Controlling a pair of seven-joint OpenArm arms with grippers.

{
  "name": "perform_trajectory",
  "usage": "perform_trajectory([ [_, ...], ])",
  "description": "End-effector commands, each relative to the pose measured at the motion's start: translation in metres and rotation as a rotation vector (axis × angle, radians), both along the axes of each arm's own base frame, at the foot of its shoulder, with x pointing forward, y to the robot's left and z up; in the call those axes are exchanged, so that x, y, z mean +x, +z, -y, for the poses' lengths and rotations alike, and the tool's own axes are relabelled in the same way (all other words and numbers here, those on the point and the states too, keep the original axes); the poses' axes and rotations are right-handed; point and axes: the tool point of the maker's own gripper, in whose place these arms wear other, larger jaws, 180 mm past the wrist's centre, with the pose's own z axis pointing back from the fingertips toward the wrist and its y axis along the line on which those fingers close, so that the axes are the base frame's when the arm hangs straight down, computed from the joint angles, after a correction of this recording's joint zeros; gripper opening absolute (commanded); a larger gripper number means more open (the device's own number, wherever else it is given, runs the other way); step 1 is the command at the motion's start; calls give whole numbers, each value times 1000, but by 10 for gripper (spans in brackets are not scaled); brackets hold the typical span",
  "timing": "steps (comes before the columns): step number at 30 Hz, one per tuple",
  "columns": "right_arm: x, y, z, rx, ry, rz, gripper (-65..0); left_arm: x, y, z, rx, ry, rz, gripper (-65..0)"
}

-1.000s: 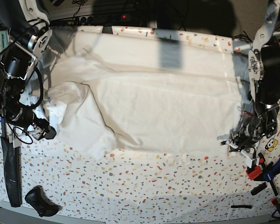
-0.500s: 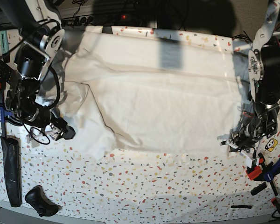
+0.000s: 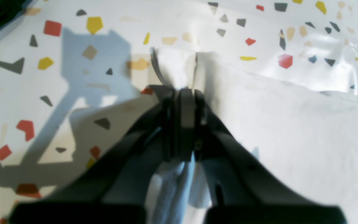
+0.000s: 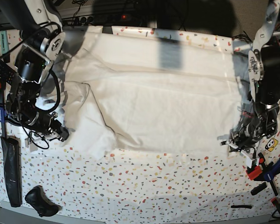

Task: Fold the T-shirt properly
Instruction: 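Hold both side edges and pull them apart to smooth the shirt, then lift both side edges and fold the shirt lengthwise toward the robot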

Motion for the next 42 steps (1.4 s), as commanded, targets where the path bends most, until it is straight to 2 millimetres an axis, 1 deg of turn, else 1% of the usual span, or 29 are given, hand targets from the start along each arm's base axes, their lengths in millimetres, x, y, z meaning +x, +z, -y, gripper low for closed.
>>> perform_trajectory([
  [1, 18, 28, 8, -4, -9, 76, -650, -2, 0, 4, 5, -45, -39, -650],
  [4, 23, 39, 5, 10, 11, 79, -650, 2, 6, 6, 4, -56, -41, -650],
  [8, 29, 63, 5, 36, 32, 126, -650, 8, 16, 3, -26, -36, -27, -650],
  [13, 32, 95, 10, -27, 51, 193, -650, 11, 25, -4, -94, -7, -15, -650],
  [15, 32, 112, 5, -1, 72, 235, -650, 11, 30, -9, -116, 4, -6, -650],
  [17, 31, 124, -3, 27, 105, 259, -650, 12, 35, -16, -147, 26, 3, -650],
  [24, 31, 135, -16, 25, 173, 280, -650, 13, 59, -45, -246, 73, 70, -650],
  [29, 31, 147, -9, -25, 190, 299, -650, 15, 73, -54, -303, 80, 119, -650],
  [31, 29, 152, -5, -32, 197, 306, -650, 15, 75, -53, -318, 80, 116, -650],
  [35, 23, 163, -3, 15, 223, 323, -650, 18, 80, -51, -323, 67, 120, -650],
  [42, 20, 173, 15, -16, 215, 332, -650, 23, 96, -40, -371, 18, 115, -650],
])
